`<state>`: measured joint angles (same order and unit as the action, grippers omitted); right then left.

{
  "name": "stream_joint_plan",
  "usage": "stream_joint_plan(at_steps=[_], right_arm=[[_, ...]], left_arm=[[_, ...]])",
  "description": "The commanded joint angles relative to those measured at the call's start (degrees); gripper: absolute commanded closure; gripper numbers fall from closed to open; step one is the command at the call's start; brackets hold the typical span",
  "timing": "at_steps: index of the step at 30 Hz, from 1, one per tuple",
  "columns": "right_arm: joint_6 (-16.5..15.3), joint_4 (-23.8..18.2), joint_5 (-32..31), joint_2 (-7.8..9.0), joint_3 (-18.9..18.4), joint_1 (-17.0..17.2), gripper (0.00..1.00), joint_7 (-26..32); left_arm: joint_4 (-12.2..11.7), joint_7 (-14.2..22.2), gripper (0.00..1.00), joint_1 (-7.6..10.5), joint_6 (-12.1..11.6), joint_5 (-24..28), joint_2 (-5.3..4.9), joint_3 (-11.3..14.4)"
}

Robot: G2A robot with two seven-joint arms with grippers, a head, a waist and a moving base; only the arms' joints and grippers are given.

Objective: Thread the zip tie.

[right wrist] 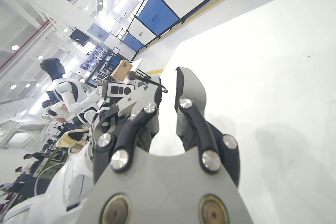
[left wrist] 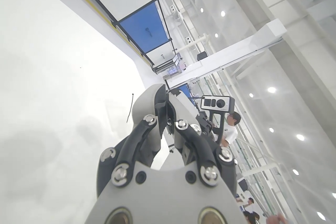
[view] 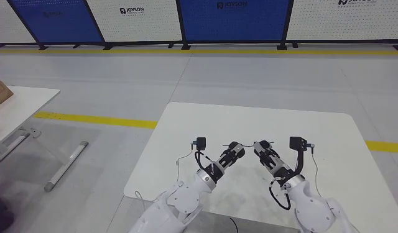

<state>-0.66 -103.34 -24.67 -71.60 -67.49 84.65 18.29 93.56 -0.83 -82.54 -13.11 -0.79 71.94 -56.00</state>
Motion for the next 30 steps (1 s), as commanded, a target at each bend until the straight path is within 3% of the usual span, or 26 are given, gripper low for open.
stream_joint_plan(at_steps=[1,8,16,30], right_arm=[[0.0,0.0,-0.08,0.01,-0.02,-0.01,0.8,0.14],[-0.34,-0.01,-0.78,0.09,-0.01,0.31,0.78,0.72],[-0.55,-0.33,-0.75,0.18,-0.83,0.67,1.0,0.34],[-0.54,-0.24,-1.75,0.1,0.12,-0.1,1.0,1.3]], left_arm=[[0.04,-0.17,1.0,-0.03,0.15,-0.27,0.04,0.0],[-0.03,-0.66,1.0,0.15,0.65,-0.79,0.25,0.21],[-0.39,-0.55,1.0,0.41,0.52,-1.78,0.46,0.64],[-0.13,0.53,1.0,0.37,-0.72,-2.29,0.64,0.85]])
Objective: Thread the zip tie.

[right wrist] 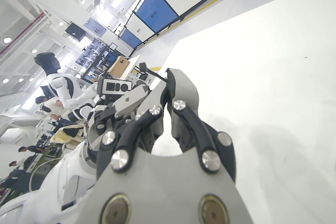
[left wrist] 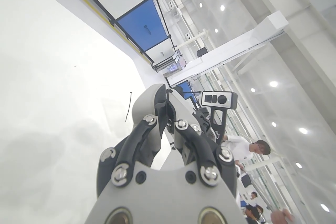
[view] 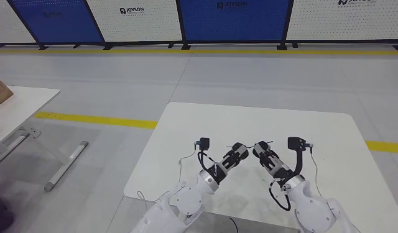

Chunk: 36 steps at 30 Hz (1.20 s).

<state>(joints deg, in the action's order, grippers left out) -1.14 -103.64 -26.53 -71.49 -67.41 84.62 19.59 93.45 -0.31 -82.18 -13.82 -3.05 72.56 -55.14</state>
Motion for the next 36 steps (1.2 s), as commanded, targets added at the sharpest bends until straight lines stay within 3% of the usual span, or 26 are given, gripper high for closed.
stream_joint_plan(at_steps=[1,9,10,11,14,20,26,30,36], right_arm=[[-0.11,0.11,0.19,-0.02,0.06,-0.1,1.0,-0.04],[-0.41,0.31,0.24,0.0,-0.22,0.27,1.0,-0.48],[-0.43,0.33,0.23,0.0,-0.2,0.33,1.0,-0.53],[-0.45,0.33,0.21,0.0,-0.17,0.38,1.0,-0.58],[-0.52,0.31,0.06,-0.01,-0.1,0.51,1.0,-0.74],[-0.64,0.03,-0.34,0.03,0.0,0.8,1.0,-0.57],[-0.89,-0.34,-1.17,0.1,0.0,1.17,1.0,-0.59],[-1.32,-0.26,-1.09,0.13,-0.1,1.27,1.0,-0.47],[-1.47,-0.18,-1.06,0.15,-0.33,1.43,1.0,-0.82]], left_arm=[[-0.08,0.01,1.0,0.02,0.0,-0.04,0.03,-0.02],[-0.63,-0.09,1.0,0.12,0.69,-0.65,0.13,-0.08],[-0.6,-0.08,0.76,0.1,0.72,-0.71,0.15,-0.07],[-0.58,-0.01,0.61,0.06,0.72,-0.76,0.15,-0.04],[-0.52,0.61,0.44,0.04,0.85,-0.8,0.16,0.05],[-0.36,0.73,0.63,-0.05,0.86,-1.14,0.2,0.02],[-0.34,0.54,0.74,-0.13,1.0,-1.28,0.27,-0.01],[-0.38,-0.23,1.0,-0.21,1.31,-1.57,0.35,-0.04],[-0.48,-0.41,1.0,-0.22,1.42,-1.94,0.45,0.09]])
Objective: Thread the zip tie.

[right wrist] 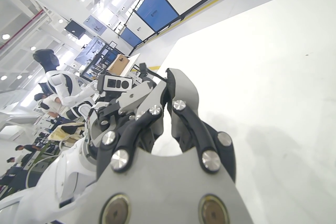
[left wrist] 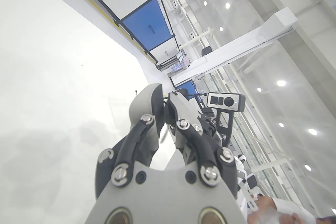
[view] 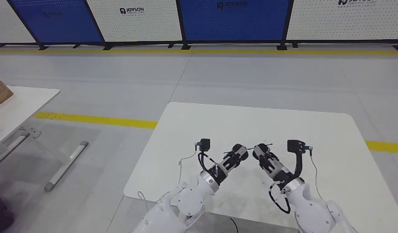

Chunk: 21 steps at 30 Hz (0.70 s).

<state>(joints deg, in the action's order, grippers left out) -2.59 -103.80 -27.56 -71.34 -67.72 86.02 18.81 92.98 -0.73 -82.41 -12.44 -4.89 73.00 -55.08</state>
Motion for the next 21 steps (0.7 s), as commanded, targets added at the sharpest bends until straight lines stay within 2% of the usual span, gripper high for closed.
stream_joint_plan(at_steps=[1,9,15,17,19,21], right_arm=[[-0.05,-0.04,-0.08,0.01,-0.01,0.03,1.0,-0.06],[0.0,0.04,-0.39,0.0,0.47,-0.27,1.0,0.85],[-0.47,0.3,1.9,0.03,0.1,-1.02,1.0,3.04],[-0.55,0.14,2.26,0.07,-0.16,-0.94,0.69,3.18],[-0.59,0.02,2.39,0.11,-0.35,-0.79,0.63,3.2],[-0.51,-0.08,2.33,0.14,-0.43,-0.68,0.63,3.18]], left_arm=[[-0.01,0.01,1.0,0.01,0.05,-0.14,0.03,0.04],[0.28,0.45,1.0,-0.07,-0.57,-0.36,0.1,0.21],[0.15,0.48,1.0,0.04,-0.47,-0.67,0.15,0.11],[0.18,0.41,1.0,0.05,-0.34,-0.84,0.17,0.11],[0.12,0.35,1.0,0.16,0.0,-1.06,0.19,0.05],[-0.01,0.23,1.0,0.29,0.36,-1.22,0.22,0.01]])
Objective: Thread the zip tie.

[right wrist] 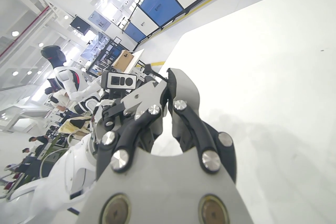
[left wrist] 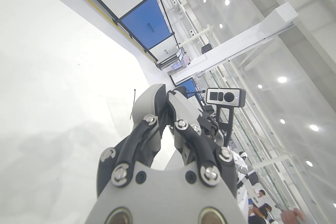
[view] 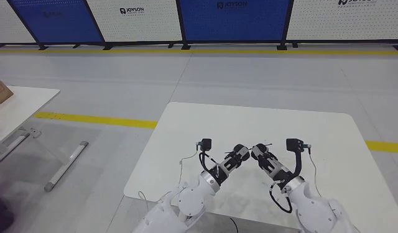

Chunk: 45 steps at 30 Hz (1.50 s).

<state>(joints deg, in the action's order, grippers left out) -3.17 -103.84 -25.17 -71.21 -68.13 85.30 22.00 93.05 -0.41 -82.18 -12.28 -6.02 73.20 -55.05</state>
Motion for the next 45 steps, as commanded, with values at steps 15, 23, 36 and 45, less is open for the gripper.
stream_joint_plan(at_steps=[15,23,36,45], right_arm=[[-0.97,-1.23,-0.56,0.35,-1.74,2.21,1.0,-2.33],[-1.37,-0.92,-1.33,0.38,-1.13,2.13,1.0,-1.88],[-2.26,-1.17,-0.07,0.48,-1.54,2.35,1.0,-1.99],[-1.81,-1.2,-0.76,0.49,-1.15,2.33,1.0,-2.11]], left_arm=[[-0.1,-0.6,1.0,-0.04,0.43,-0.73,0.26,0.34],[0.11,-0.35,1.0,-0.2,-1.09,-0.82,0.39,0.84],[-0.52,0.02,1.0,-0.16,-1.16,-1.12,0.48,0.82],[0.42,0.65,1.0,-0.31,-1.5,-1.66,0.43,0.72]])
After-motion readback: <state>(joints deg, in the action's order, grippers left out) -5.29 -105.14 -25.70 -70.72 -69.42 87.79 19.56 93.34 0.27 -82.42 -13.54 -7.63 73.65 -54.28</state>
